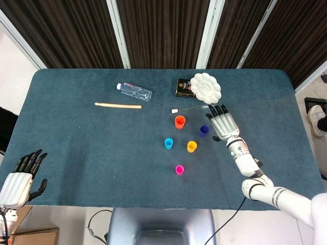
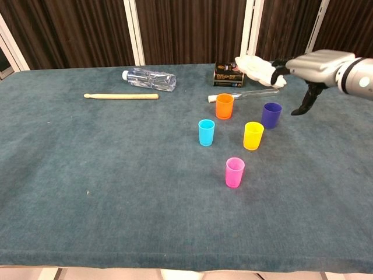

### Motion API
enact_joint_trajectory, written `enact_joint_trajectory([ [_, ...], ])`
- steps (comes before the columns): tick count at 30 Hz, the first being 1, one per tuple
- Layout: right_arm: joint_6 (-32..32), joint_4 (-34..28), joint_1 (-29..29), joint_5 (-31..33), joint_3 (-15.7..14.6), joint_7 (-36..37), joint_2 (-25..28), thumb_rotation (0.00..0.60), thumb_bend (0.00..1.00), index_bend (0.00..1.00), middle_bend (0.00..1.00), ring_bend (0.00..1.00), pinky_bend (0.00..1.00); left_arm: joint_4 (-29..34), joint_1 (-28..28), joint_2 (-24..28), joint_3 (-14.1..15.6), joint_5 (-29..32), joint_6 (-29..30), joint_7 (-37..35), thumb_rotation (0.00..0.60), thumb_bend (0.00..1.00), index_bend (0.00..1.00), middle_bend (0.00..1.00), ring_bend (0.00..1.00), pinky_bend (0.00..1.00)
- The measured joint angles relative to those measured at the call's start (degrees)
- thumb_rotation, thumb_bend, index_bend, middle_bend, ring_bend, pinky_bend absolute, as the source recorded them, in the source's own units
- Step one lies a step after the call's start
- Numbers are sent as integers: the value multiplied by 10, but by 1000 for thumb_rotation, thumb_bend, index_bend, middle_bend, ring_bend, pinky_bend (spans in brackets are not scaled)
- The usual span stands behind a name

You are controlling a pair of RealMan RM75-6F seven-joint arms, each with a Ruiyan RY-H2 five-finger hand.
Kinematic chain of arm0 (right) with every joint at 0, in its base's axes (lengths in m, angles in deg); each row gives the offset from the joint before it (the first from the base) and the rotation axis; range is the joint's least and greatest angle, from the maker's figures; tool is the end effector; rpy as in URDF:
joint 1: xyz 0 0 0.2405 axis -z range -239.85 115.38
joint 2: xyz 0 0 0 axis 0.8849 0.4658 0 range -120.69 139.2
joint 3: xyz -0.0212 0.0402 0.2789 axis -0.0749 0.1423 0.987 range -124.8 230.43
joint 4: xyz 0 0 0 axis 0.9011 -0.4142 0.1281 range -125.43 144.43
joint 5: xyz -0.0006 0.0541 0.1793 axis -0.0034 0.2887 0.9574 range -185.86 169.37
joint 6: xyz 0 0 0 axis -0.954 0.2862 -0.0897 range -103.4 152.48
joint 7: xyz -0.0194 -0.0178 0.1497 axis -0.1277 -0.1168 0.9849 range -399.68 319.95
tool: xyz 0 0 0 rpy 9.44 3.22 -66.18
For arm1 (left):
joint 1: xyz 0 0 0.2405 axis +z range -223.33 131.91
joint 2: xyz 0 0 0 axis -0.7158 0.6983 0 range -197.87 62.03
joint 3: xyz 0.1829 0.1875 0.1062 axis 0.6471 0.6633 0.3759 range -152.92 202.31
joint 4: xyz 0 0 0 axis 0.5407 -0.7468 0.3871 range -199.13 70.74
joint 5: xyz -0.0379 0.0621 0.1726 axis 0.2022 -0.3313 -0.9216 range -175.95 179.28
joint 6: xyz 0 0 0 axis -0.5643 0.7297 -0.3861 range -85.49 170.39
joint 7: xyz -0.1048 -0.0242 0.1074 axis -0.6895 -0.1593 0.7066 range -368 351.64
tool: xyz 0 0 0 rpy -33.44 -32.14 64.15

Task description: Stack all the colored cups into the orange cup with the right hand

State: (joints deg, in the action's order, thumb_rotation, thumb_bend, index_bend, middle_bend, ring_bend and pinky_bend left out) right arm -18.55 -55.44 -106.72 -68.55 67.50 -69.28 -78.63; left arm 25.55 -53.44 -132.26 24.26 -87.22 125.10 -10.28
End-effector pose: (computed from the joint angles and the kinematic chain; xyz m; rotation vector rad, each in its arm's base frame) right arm -0.2252 -0.4318 0.0401 1.8161 -0.6948 0.5568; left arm -0.3236 0.1977 0.1793 -1.5017 -0.9086 -0.9079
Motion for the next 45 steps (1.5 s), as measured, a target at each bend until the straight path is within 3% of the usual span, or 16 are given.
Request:
enact_joint_trajectory([
  [14, 36, 90, -44, 42, -16, 1, -74, 600, 436, 457, 0, 0, 0, -1, 2, 4, -1, 2, 3, -8, 600, 459, 0, 0, 0, 95],
  [17, 39, 96, -48, 44, -16, 10, -80, 600, 441, 472, 0, 0, 0, -1, 3, 5, 0, 1, 5, -10, 600, 459, 0, 0, 0, 95],
  [23, 22, 99, -49, 42, -18, 15, -83, 600, 464, 595, 0, 0, 0, -1, 4, 6, 0, 1, 6, -11, 600, 459, 0, 0, 0, 95],
  [28, 2, 74, -47, 42, -17, 10, -70, 600, 465, 614, 8, 0, 0, 0, 4, 7, 0, 1, 6, -12, 600, 458, 0, 0, 0, 95],
  [37, -71, 15, -62, 37, 19, -1, -60, 600, 465, 605, 15, 0, 0, -1, 3, 7, -2, 4, 4, -14, 600, 459, 0, 0, 0, 95],
  [45, -85, 62, -112, 68, 52, -33, -123, 600, 465, 605, 27, 0, 0, -1, 1, 9, -4, 15, -6, -15, 600, 459, 0, 0, 0, 95],
])
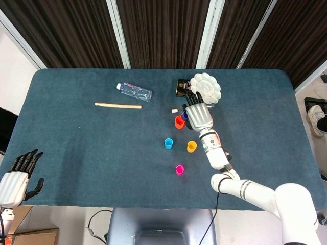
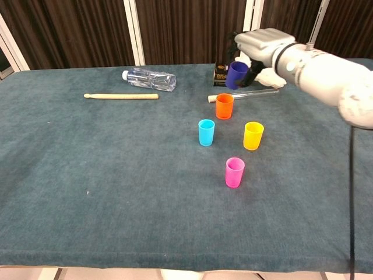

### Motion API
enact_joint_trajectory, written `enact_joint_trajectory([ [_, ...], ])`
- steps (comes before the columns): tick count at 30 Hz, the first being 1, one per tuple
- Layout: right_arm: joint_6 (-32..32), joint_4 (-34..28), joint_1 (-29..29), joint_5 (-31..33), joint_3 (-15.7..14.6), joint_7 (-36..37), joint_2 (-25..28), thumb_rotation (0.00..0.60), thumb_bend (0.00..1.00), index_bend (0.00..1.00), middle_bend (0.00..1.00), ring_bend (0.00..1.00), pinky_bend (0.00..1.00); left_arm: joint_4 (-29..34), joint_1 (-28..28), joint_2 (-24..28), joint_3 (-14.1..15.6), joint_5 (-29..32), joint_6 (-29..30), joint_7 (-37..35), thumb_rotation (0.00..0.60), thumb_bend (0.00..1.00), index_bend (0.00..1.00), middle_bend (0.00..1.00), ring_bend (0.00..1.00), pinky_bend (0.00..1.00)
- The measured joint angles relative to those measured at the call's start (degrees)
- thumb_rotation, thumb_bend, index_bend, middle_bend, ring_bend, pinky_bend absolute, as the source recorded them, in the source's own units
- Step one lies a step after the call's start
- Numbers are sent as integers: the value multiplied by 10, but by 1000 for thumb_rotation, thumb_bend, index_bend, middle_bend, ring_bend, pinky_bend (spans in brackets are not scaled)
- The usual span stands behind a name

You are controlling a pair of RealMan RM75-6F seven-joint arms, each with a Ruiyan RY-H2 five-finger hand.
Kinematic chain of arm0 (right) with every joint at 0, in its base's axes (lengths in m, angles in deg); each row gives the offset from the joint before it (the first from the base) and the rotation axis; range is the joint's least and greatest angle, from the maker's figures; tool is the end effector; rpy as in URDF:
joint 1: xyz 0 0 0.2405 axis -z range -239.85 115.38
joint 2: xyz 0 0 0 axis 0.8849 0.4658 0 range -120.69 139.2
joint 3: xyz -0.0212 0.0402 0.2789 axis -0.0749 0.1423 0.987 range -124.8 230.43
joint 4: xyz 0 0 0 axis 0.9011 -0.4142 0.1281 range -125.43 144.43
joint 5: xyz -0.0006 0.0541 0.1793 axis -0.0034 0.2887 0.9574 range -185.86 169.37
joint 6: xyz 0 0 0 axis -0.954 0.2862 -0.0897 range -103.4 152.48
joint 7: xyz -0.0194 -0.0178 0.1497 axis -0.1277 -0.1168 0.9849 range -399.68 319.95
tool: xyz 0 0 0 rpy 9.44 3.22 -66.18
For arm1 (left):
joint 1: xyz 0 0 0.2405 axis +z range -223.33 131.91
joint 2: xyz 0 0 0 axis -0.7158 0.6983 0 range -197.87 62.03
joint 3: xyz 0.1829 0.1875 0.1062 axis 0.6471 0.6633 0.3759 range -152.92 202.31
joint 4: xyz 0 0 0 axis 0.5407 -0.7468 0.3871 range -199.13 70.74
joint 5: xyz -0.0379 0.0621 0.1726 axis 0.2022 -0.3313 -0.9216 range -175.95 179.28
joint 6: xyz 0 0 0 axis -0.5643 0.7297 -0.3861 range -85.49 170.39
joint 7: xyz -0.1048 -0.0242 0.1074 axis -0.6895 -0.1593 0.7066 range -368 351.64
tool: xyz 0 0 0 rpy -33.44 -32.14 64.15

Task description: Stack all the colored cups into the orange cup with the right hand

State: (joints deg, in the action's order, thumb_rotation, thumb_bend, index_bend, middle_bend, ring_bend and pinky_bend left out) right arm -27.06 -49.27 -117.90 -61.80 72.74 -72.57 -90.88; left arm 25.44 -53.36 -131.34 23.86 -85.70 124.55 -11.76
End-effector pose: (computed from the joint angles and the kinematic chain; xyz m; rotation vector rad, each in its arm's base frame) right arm -0.1239 -0.4645 -0.0024 1.6988 -0.6709 0.8024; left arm -0.3287 0.1990 0.1865 -1.4730 -0.9290 -0.8984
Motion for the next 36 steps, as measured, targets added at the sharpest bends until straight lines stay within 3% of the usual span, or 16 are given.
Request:
enact_joint_trajectory([
  [15, 44, 149, -48, 10, -1, 7, -100, 600, 466, 580, 39, 0, 0, 8, 6, 10, -1, 7, 4, -6, 600, 459, 0, 0, 0, 97],
  [17, 48, 155, -49, 15, 0, 3, -104, 600, 466, 489, 37, 0, 0, 8, 6, 10, -1, 7, 4, -7, 600, 459, 0, 0, 0, 97],
  [19, 53, 156, -49, 20, 0, -2, -105, 600, 465, 289, 14, 0, 0, 7, 6, 10, -1, 6, 3, -8, 600, 458, 0, 0, 0, 97],
  [22, 54, 148, -47, 21, -1, -7, -102, 600, 466, 154, 0, 0, 0, 7, 5, 10, -1, 7, 1, -8, 600, 458, 0, 0, 0, 97],
  [28, 31, 71, -26, 0, -10, 2, -61, 600, 466, 100, 0, 0, 0, 7, 3, 9, -1, 6, -2, -8, 600, 459, 0, 0, 0, 97],
  [36, -12, -176, 43, -59, -58, 20, 81, 600, 463, 218, 0, 0, 0, 11, 5, 8, 1, -3, 4, -4, 600, 458, 0, 0, 0, 98],
])
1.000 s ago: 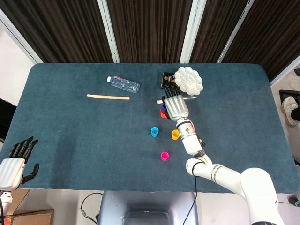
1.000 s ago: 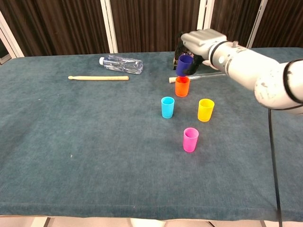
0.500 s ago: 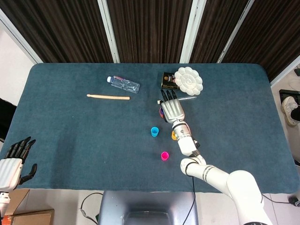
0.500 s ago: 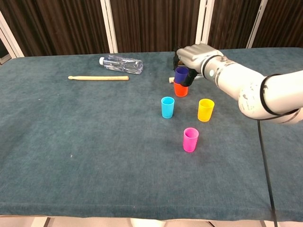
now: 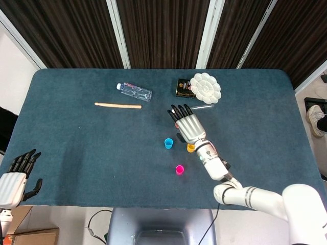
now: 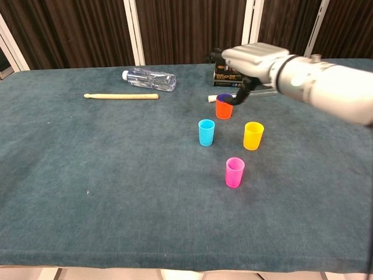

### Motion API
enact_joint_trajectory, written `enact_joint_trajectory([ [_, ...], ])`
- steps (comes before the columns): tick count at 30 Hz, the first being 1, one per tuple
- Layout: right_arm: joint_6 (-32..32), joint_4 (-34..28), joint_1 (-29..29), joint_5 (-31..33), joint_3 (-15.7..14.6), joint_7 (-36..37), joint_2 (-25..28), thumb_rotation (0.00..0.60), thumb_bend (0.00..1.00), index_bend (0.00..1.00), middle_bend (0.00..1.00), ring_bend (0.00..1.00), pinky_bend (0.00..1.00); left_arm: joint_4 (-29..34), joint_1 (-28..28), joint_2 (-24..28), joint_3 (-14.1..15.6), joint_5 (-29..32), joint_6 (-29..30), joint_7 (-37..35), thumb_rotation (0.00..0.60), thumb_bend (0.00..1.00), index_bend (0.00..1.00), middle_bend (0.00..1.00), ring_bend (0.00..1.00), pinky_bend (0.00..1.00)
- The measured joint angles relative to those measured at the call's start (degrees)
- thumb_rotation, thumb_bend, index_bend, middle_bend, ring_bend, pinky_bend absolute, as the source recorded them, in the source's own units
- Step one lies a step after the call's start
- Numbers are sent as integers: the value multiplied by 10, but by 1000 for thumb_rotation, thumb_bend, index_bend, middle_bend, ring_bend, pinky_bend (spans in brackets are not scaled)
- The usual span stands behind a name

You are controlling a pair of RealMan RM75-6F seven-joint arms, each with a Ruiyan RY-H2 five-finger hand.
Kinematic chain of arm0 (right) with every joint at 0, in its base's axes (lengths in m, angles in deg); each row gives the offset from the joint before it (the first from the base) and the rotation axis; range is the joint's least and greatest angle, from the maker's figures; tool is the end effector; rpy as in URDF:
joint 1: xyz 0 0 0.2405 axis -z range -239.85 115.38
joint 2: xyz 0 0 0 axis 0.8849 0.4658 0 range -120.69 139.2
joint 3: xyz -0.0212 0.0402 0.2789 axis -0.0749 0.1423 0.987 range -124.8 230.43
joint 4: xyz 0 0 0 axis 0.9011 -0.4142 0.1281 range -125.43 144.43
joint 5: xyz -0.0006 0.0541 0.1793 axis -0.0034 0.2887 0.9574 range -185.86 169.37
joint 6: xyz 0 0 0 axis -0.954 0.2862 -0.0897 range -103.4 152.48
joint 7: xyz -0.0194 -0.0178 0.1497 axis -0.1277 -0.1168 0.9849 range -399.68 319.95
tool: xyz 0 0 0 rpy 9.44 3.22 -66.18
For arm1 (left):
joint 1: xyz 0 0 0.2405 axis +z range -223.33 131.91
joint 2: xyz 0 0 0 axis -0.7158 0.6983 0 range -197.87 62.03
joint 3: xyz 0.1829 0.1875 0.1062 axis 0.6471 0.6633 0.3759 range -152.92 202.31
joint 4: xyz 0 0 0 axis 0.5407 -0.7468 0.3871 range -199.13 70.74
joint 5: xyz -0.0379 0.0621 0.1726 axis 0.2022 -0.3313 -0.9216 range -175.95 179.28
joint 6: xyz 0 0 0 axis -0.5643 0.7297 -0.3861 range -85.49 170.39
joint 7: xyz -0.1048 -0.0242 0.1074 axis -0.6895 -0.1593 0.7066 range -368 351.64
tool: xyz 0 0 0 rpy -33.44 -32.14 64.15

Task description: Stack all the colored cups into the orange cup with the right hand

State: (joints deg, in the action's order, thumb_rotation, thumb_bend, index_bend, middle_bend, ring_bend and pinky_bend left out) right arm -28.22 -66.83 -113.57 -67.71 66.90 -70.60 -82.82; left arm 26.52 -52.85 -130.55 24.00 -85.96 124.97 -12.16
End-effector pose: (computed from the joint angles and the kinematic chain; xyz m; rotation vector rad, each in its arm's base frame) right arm -0.1221 -0.4145 0.0022 1.8904 -0.6701 0.8592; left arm -0.3269 0.1953 0.1898 -1.4661 -0.9390 -0.9063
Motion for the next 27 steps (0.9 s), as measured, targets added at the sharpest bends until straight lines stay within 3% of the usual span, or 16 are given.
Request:
enact_joint_trajectory([
  [3, -8, -92, 32, -23, -35, 3, 72, 600, 461, 249, 0, 0, 0, 1, 0, -1, 1, -3, 0, 1, 600, 459, 0, 0, 0, 99],
  [7, -12, -142, 66, -46, -82, 6, 127, 600, 461, 280, 0, 0, 0, 1, -1, -2, 4, -8, -1, 2, 600, 459, 0, 0, 0, 99],
  [20, 27, -40, 58, -27, -88, 11, 61, 600, 461, 323, 0, 0, 0, 1, -3, -2, 9, -16, -3, 3, 600, 458, 0, 0, 0, 99],
  [27, 33, -2, 48, -14, -84, -5, 28, 600, 462, 433, 0, 0, 0, -1, -2, -1, 8, -15, 0, -1, 600, 459, 0, 0, 0, 98],
])
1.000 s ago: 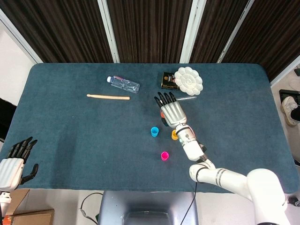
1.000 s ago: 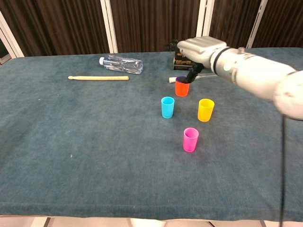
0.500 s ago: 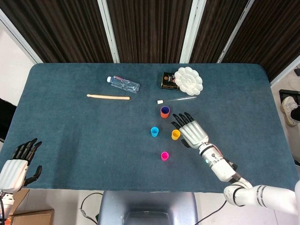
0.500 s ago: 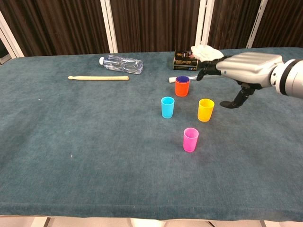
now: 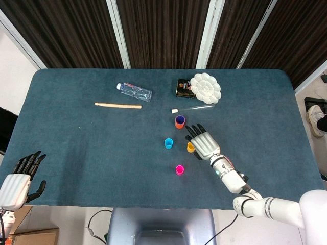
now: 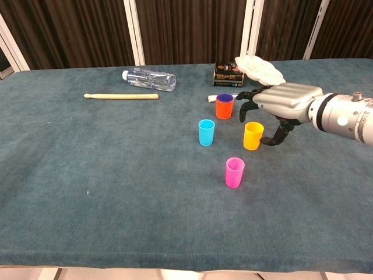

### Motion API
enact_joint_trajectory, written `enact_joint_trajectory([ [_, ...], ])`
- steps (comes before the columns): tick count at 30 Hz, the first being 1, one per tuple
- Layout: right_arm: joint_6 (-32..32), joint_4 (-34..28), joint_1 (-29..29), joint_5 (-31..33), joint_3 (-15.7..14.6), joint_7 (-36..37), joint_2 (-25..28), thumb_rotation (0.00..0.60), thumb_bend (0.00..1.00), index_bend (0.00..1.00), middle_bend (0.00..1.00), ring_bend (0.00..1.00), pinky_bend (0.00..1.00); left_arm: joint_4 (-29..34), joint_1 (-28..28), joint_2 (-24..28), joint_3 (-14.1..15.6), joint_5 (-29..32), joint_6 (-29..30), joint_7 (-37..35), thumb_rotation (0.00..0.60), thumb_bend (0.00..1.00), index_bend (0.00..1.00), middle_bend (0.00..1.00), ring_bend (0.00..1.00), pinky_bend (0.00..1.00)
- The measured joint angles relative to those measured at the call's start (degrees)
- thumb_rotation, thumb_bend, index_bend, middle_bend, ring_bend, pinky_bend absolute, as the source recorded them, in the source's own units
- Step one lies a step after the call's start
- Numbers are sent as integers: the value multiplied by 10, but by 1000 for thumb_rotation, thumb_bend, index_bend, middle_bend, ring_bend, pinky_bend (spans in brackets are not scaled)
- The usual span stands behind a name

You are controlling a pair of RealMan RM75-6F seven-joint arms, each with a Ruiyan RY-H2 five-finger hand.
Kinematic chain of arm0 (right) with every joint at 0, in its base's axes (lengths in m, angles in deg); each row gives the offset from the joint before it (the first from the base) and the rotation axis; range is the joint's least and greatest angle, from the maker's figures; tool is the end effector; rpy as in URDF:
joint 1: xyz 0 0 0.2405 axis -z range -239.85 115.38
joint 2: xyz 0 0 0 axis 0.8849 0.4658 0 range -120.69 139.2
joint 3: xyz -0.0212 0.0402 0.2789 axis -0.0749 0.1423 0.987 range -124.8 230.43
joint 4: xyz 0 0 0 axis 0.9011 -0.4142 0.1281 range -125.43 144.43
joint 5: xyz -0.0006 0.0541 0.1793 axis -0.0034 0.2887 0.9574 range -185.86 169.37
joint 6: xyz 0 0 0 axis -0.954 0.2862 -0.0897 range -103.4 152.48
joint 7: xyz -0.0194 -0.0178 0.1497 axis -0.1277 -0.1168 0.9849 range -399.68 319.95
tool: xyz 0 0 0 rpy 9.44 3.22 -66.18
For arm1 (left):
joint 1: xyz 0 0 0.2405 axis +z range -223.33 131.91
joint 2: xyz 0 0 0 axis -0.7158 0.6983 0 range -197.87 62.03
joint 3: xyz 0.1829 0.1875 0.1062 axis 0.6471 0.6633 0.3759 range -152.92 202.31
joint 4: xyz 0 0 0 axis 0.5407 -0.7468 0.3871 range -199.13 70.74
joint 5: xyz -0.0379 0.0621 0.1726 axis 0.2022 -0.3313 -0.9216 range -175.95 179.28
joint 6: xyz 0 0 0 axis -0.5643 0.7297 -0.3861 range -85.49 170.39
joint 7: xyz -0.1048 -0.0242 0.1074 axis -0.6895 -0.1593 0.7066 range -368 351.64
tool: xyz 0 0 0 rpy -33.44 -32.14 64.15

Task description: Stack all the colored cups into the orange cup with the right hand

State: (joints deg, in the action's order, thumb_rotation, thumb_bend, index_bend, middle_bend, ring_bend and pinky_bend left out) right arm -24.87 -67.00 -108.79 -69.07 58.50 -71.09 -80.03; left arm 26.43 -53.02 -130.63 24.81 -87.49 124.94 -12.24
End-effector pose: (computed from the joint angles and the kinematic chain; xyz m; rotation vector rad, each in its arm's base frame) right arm -0.1881 -0.3827 -0.0083 2.0104 -0.6801 0.6226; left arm -0.3243 0.1932 0.1857 -1.4996 -0.9386 -0.9104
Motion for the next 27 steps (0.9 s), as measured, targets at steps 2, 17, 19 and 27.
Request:
enact_joint_trajectory([
  [2, 1, 8, -2, 6, 1, -4, -6, 600, 462, 447, 0, 0, 0, 0, 0, 0, 0, 1, -1, -1, 600, 458, 0, 0, 0, 98],
  [17, -31, 26, -4, 19, 29, -2, -36, 600, 461, 659, 65, 0, 0, -2, 2, 3, 0, 1, 3, -8, 600, 458, 0, 0, 0, 99],
  [19, -36, 26, -5, 19, 34, 2, -37, 600, 462, 651, 69, 0, 0, -2, 2, 4, 0, 1, 3, -8, 600, 458, 0, 0, 0, 99],
  [27, -69, 106, -54, 36, 130, 17, -92, 600, 462, 641, 68, 0, 0, -1, 2, 1, -1, 3, 2, 1, 600, 458, 0, 0, 0, 100],
])
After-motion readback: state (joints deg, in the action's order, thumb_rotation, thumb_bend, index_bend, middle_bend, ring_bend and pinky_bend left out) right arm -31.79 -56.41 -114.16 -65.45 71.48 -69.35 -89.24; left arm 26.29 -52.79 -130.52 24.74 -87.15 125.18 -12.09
